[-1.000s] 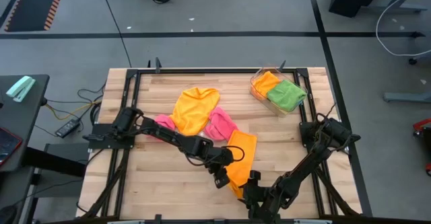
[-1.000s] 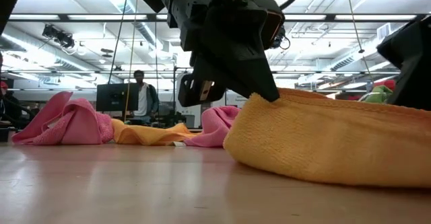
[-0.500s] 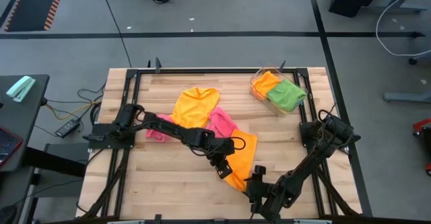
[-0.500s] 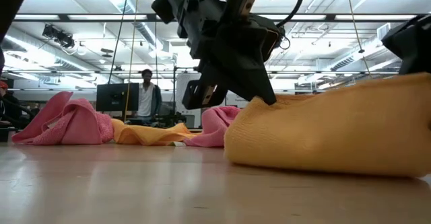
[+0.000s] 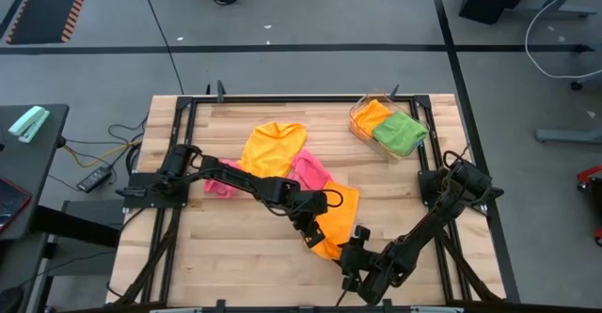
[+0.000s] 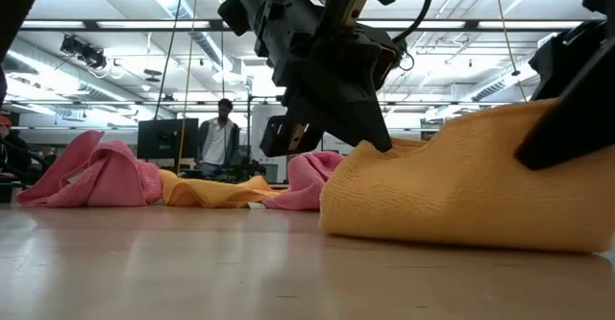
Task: Fold microfiber towels
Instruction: Fold the bottom orange towel
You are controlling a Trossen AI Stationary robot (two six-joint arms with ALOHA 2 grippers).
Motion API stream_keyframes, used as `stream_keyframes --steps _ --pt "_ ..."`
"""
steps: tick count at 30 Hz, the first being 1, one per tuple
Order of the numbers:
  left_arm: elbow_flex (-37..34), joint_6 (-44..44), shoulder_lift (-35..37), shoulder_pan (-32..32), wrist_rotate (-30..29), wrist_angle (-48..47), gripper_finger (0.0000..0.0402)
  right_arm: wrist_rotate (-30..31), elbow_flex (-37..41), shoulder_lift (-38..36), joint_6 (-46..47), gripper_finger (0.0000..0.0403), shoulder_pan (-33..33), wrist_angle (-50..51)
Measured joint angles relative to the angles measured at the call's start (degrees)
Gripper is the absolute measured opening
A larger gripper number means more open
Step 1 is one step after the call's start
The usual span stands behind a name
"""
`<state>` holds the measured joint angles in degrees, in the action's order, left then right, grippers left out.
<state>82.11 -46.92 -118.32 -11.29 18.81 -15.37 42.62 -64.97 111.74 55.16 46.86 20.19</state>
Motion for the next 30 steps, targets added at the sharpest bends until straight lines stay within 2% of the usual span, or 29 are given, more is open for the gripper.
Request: stream_keyframes --steps 3,8,9,11,15,21,25,30 --pt "0.00 0.65 0.00 0.00 0.00 0.01 0.0018 -0.28 0.00 0.00 0.09 0.0143 -0.22 -0.14" --pt "0.00 3.74 0.00 -0.02 0.00 -0.16 0.0009 -1.37 0.00 0.00 -1.63 0.0025 -0.23 -0.08" --pt "0.00 4.18 0.00 -0.02 0.02 -0.23 0.0011 -1.74 0.00 0.00 -1.66 0.0014 -0.24 -0.05" --pt "0.02 5.04 0.00 -0.02 0.02 -0.54 0.0030 -2.04 0.00 0.00 -1.67 0.0012 -0.45 0.16" --pt "0.02 7.42 0.08 0.03 -0.06 -1.93 0.0094 -2.84 0.00 0.00 -1.78 0.0010 -1.27 1.02" --pt "0.09 13.32 3.55 0.98 0.14 -3.40 0.0178 -4.37 0.02 -0.78 -2.65 0.0008 -2.62 2.09" --pt "0.09 17.90 5.39 1.18 -1.26 -4.92 0.0194 -4.45 0.00 -1.85 -2.70 0.0007 -3.63 5.80" --pt "0.09 22.53 6.51 1.16 -3.83 -6.30 0.0175 -5.37 0.02 -1.90 -4.60 0.0007 -4.92 7.26"
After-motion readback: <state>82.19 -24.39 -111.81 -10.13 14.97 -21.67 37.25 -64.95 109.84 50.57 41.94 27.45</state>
